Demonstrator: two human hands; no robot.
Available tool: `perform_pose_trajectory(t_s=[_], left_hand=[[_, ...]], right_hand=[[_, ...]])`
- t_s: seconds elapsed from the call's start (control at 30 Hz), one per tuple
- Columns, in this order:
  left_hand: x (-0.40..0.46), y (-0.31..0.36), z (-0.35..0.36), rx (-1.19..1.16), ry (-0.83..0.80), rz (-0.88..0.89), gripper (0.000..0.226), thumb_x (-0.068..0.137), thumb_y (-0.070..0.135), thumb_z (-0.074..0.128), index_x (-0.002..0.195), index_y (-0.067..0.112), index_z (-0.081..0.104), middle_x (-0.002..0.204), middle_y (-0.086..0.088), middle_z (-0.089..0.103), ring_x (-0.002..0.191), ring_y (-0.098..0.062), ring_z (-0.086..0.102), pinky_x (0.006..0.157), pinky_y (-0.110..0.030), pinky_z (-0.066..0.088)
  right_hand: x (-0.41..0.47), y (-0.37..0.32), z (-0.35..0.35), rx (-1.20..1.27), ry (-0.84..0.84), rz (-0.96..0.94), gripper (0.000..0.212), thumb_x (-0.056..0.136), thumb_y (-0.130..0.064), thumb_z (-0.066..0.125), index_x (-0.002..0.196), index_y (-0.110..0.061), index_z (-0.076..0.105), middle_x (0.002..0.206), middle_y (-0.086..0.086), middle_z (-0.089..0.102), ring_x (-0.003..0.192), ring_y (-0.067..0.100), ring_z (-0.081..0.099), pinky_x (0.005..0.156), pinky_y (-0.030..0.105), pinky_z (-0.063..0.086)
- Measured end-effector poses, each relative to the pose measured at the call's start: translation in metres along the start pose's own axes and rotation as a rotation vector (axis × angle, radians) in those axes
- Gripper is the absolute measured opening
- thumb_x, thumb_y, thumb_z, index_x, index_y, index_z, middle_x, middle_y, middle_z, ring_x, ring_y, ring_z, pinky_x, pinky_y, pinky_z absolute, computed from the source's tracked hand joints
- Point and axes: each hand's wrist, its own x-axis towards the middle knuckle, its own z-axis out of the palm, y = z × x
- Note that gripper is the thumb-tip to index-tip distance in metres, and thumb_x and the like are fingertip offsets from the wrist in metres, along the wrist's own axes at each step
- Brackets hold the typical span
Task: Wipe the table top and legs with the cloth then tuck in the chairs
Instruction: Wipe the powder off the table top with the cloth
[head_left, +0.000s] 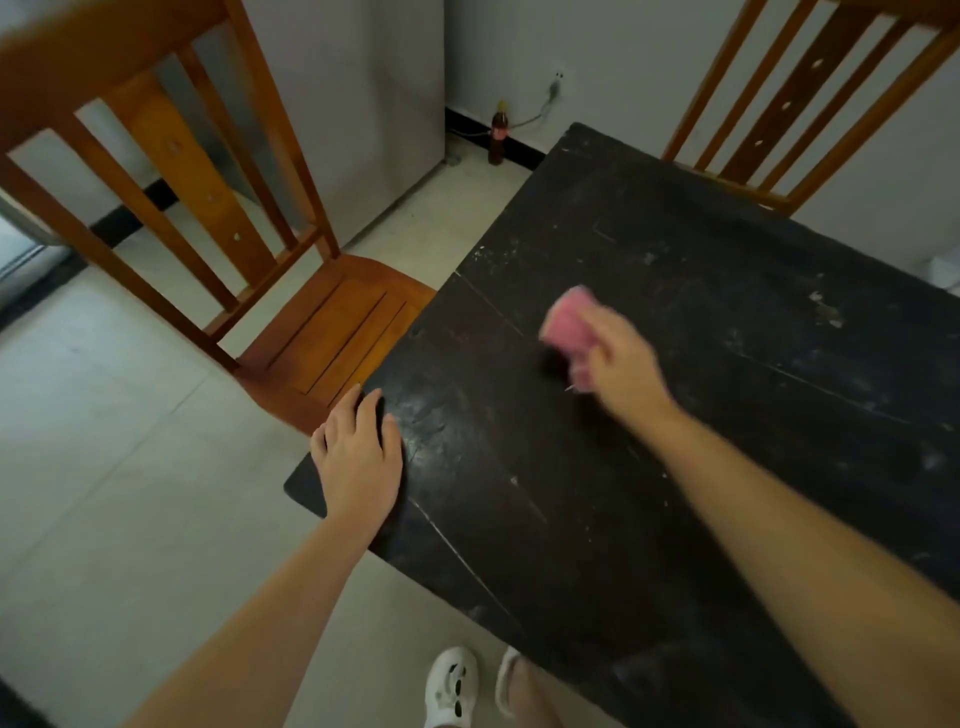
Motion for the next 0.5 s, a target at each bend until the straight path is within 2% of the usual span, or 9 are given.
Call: perform_pose_trajectory(t_s=[0.07, 0.13, 0.2, 0.33, 0.4, 0.5], left_hand=[[0.013, 0.006, 0.005, 0.084, -0.020, -0.037, 0.044, 0.097, 0.030, 0.036, 0.137, 0.014, 0.039, 0.146, -0.008, 0.034, 0.135, -0.023, 0.027, 0.109, -0.042, 0.018], [0.026, 0.011, 0.011, 0.156, -0.075, -0.066, 0.050, 0.097, 0.034, 0.034, 0.142, 0.013, 0.029, 0.148, -0.009, 0.030, 0.136, -0.025, 0.025, 0.108, -0.044, 0.020], [0.038, 0.021, 0.020, 0.255, -0.126, -0.062, 0.055, 0.097, 0.038, 0.032, 0.145, 0.012, 0.021, 0.149, -0.011, 0.027, 0.135, -0.026, 0.026, 0.107, -0.046, 0.023], [0.049, 0.035, 0.033, 0.368, -0.130, -0.124, 0.058, 0.095, 0.040, 0.031, 0.145, 0.011, 0.021, 0.142, -0.017, 0.036, 0.129, -0.033, 0.034, 0.103, -0.050, 0.028], [0.049, 0.035, 0.034, 0.381, -0.114, -0.141, 0.058, 0.095, 0.039, 0.031, 0.144, 0.011, 0.023, 0.140, -0.018, 0.037, 0.128, -0.034, 0.036, 0.103, -0.051, 0.029], [0.048, 0.033, 0.036, 0.393, -0.098, -0.137, 0.056, 0.096, 0.038, 0.032, 0.143, 0.010, 0.024, 0.138, -0.020, 0.039, 0.125, -0.036, 0.037, 0.101, -0.051, 0.030]], right_hand=[[0.046, 0.031, -0.039, -0.155, 0.111, 0.150, 0.050, 0.090, -0.007, 0.042, 0.138, -0.019, 0.042, 0.141, 0.014, 0.042, 0.121, 0.025, 0.047, 0.107, 0.048, 0.037], [0.079, 0.051, -0.063, -0.261, 0.173, 0.264, 0.051, 0.094, -0.005, 0.041, 0.143, -0.013, 0.032, 0.150, 0.012, 0.028, 0.133, 0.026, 0.036, 0.113, 0.041, 0.028], [0.110, 0.065, -0.070, -0.303, 0.184, 0.320, 0.053, 0.095, -0.002, 0.041, 0.145, -0.009, 0.026, 0.154, 0.011, 0.019, 0.135, 0.028, 0.031, 0.109, 0.037, 0.029], [0.184, 0.081, -0.069, -0.405, 0.102, 0.201, 0.052, 0.093, -0.004, 0.046, 0.142, -0.005, 0.030, 0.151, 0.013, 0.024, 0.136, 0.029, 0.029, 0.112, 0.041, 0.024], [0.225, 0.085, -0.067, -0.471, 0.066, 0.131, 0.050, 0.092, -0.009, 0.049, 0.139, -0.004, 0.034, 0.148, 0.016, 0.029, 0.132, 0.032, 0.034, 0.112, 0.044, 0.027], [0.266, 0.075, -0.055, -0.499, -0.023, 0.061, 0.045, 0.096, -0.016, 0.043, 0.139, -0.004, 0.036, 0.148, 0.019, 0.029, 0.134, 0.035, 0.030, 0.113, 0.043, 0.024]])
